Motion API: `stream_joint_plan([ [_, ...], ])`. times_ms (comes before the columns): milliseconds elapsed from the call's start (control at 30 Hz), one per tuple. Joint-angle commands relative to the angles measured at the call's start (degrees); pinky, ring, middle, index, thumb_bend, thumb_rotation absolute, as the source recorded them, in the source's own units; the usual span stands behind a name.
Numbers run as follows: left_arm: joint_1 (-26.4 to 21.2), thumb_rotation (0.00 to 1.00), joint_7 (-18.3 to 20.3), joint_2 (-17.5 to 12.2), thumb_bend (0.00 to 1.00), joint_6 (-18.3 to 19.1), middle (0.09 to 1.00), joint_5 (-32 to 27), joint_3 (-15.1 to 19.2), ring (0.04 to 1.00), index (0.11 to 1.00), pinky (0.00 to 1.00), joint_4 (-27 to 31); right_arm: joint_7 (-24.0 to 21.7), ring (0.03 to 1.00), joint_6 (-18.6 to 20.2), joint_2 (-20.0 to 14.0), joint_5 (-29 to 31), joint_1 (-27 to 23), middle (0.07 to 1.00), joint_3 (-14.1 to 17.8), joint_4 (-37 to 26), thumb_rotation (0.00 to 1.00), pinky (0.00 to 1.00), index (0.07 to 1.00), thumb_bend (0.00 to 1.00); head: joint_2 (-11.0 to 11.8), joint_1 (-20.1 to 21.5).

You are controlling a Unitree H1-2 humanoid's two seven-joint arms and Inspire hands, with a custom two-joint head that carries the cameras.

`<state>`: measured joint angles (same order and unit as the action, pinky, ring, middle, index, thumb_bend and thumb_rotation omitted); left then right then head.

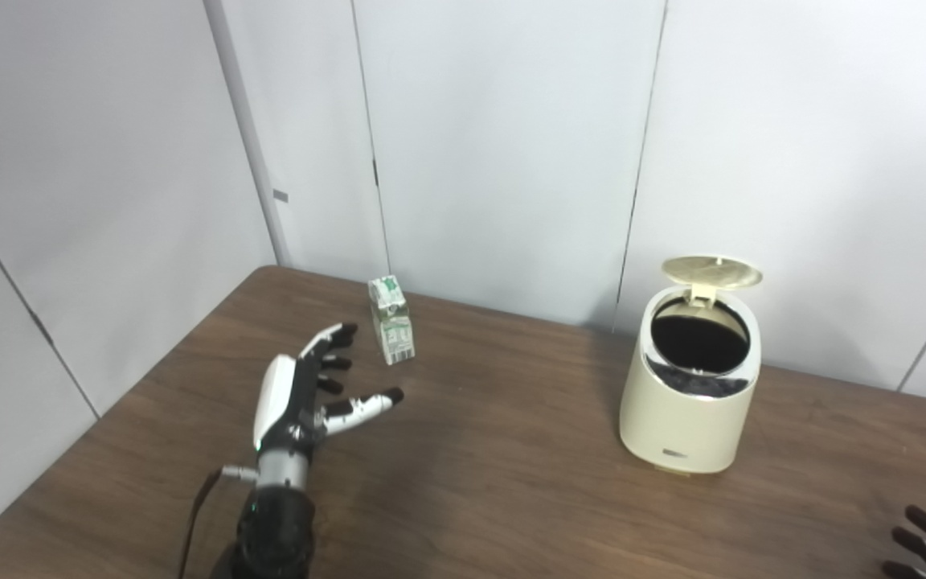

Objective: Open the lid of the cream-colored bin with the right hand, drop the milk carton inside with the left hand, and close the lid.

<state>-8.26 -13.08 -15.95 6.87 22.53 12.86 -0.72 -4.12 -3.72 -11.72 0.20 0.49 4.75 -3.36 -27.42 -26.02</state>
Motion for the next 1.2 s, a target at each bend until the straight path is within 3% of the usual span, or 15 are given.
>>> stream_joint_plan([
  [0, -3.2, 0.21, -1.0, -2.4, 0.85, -0.3, 0.810, 1.1, 0.1, 0.737, 0.860, 0.62, -0.8, -0.1, 0.830, -1.4, -0.9, -0.5, -1.1, 0.878, 0.1, -0.9, 0.94, 0.67, 0.967, 0.83, 0.0, 0.0],
  [233, -7.0, 0.16, -1.1, -5.7, 0.85, 0.1, 0.831, 2.1, -1.3, 0.740, 0.860, 0.63, -5.6, -0.1, 0.825, -1.4, -0.9, -0.8, -1.1, 0.875, 0.1, -1.2, 0.94, 0.67, 0.963, 0.83, -0.1, -0.1],
  [333, -8.8, 0.20, -0.2, -7.6, 0.86, 0.9, 0.862, 3.3, -2.9, 0.815, 0.891, 0.71, -7.7, 0.3, 0.830, -1.8, -1.0, -2.1, -1.0, 0.871, -0.1, -1.1, 0.96, 0.67, 0.967, 0.81, -0.1, -0.2],
  [400, -10.0, 0.22, 1.5, -8.5, 0.88, 1.4, 0.922, 2.4, -3.7, 0.898, 0.961, 0.77, -8.8, 0.2, 0.841, -1.9, -1.0, -2.4, -1.0, 0.873, 0.0, -1.1, 0.97, 0.68, 0.969, 0.81, -0.1, -0.2],
  [500, -12.2, 0.26, 3.4, -9.4, 0.93, 3.1, 0.988, 1.4, -4.3, 0.983, 0.996, 0.85, -10.8, 0.2, 0.847, -2.2, -0.9, -2.5, -0.9, 0.874, 0.0, -1.0, 0.97, 0.68, 0.967, 0.81, -0.1, 0.0],
  [833, -17.0, 0.25, 2.4, -10.6, 1.00, 0.8, 0.996, 1.7, -6.2, 0.954, 1.000, 0.82, -17.6, 0.0, 0.846, -0.9, -1.0, -3.6, -0.1, 0.869, -0.2, -2.6, 0.98, 0.71, 0.952, 0.82, -0.2, 0.2],
  [1033, -18.8, 0.23, 4.1, -10.4, 1.00, 3.4, 1.000, -0.3, -6.4, 0.985, 1.000, 0.84, -19.1, -0.1, 0.848, -0.9, -1.2, -4.0, 0.1, 0.872, -0.3, -2.5, 0.99, 0.72, 0.960, 0.81, -0.4, 0.3],
  [1167, -20.9, 0.22, 5.2, -11.1, 1.00, 3.1, 1.000, -0.8, -7.3, 0.989, 1.000, 0.87, -22.1, -0.1, 0.860, -0.5, -1.2, -4.2, 0.4, 0.876, -0.4, -2.7, 1.00, 0.74, 0.966, 0.81, -0.5, 0.4],
])
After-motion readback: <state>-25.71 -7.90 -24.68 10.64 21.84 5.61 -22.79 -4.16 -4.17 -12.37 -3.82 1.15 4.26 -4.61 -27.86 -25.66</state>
